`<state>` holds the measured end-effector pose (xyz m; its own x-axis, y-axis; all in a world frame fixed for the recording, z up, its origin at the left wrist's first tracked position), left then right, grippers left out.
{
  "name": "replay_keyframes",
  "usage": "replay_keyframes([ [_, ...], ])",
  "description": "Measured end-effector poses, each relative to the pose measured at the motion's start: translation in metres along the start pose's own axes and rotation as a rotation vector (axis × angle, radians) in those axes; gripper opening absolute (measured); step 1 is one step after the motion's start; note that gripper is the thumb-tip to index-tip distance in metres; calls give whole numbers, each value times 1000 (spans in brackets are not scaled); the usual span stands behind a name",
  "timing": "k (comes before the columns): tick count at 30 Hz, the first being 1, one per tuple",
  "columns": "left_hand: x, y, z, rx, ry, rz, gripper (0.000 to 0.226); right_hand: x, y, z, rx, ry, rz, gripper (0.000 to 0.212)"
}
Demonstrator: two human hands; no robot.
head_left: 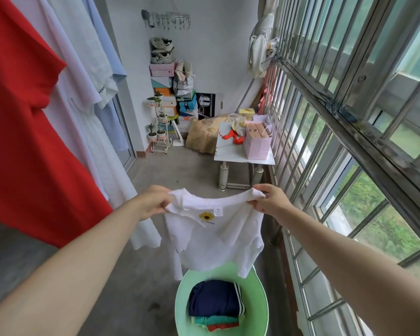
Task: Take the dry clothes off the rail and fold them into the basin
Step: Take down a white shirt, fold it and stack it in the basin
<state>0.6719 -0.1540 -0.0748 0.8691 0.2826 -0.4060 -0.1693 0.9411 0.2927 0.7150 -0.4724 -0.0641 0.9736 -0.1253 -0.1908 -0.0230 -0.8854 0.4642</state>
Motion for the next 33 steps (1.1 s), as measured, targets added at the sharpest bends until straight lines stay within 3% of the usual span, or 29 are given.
replay_keyframes([
  [3,-2,-7,-1,148,-71,-41,40,-2,6,-3,-206,87,34,28],
  [7,-3,-3,8,226,-209,69,16,-5,9,-6,-315,148,81,3],
  [11,-5,-6,8,216,-221,93,14,-10,14,-16,-495,244,135,20],
  [13,-4,-5,9,320,-231,148,12,-11,15,-19,-556,260,152,24],
  [15,-3,0,14,508,-255,255,18,-12,15,-25,-703,291,207,21],
  [17,-4,-1,13,507,-217,313,23,-12,17,-31,-815,304,265,16],
  [19,-4,-8,3,295,-113,277,23,-9,16,-28,-751,239,231,14],
  [22,-2,-22,-14,-180,76,204,22,-3,12,-15,-404,106,136,15],
  [24,-2,-29,-19,-357,140,191,36,0,11,-8,-214,35,160,17],
  [33,-19,-69,-11,-575,266,156,48,-13,-22,2,191,-207,119,17],
])
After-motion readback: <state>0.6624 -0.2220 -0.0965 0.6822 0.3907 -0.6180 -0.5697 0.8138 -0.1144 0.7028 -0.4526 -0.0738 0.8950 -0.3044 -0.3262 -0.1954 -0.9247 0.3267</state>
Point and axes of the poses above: each hand's wrist, its own x-axis towards the middle knuckle, its own y-axis out of the back of the hand, z = x × y, the point moved 10 cm from there along x, towards the middle knuckle, and after that the axes turned 8 degrees about z, right-handed, at the moved point
